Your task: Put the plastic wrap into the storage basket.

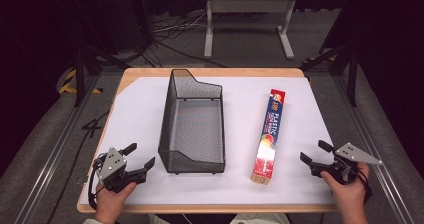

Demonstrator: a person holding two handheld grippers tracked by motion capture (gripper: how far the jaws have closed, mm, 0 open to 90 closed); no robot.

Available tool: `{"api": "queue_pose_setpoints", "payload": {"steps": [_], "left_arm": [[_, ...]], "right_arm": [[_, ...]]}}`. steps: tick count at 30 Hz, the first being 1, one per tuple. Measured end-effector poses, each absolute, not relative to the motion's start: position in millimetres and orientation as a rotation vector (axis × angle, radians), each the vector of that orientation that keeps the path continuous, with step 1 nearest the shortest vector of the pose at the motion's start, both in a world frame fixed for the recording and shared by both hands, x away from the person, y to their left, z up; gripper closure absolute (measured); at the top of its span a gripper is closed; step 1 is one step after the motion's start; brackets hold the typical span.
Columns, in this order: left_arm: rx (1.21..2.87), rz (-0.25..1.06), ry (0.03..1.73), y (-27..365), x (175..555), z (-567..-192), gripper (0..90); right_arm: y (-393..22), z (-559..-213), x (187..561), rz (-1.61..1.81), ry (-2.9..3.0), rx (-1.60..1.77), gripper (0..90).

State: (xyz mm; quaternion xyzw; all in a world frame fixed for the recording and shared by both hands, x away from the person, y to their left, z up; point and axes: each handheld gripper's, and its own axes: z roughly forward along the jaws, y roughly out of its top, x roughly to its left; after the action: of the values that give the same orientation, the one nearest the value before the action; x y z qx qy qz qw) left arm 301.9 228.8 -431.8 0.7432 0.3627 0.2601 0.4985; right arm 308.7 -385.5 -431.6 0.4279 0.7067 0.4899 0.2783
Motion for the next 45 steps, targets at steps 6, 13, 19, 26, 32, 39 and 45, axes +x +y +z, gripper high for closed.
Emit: {"api": "queue_pose_setpoints", "payload": {"steps": [6, 13, 19, 26, 32, 39, 45], "left_arm": [[1.811, 0.634, 0.865, 228, 302, -432, 22.4], [1.816, 0.634, 0.87, 228, 302, -433, 22.3], [1.819, 0.638, 0.874, 228, 301, -434, 22.3], [1.828, 0.637, 0.876, 228, 301, -434, 22.3], [1.826, 0.641, 0.884, 229, 300, -435, 22.3], [1.823, 0.64, 0.891, 231, 299, -435, 22.3], [1.822, 0.643, 0.896, 231, 299, -436, 22.3]], "right_arm": [[-385, -431, 309, 1.322, 1.904, 1.119, 13.4], [-382, -428, 311, 1.325, 1.921, 1.113, 10.2], [-375, -417, 315, 1.336, 1.922, 1.137, 8.2], [-369, -404, 323, 1.31, 1.974, 1.148, 11.1], [-361, -392, 330, 1.297, 1.999, 1.137, 18.1], [-352, -386, 335, 1.344, 2.007, 1.14, 27.3], [-343, -375, 336, 1.363, 2.081, 1.082, 49.2]]}}
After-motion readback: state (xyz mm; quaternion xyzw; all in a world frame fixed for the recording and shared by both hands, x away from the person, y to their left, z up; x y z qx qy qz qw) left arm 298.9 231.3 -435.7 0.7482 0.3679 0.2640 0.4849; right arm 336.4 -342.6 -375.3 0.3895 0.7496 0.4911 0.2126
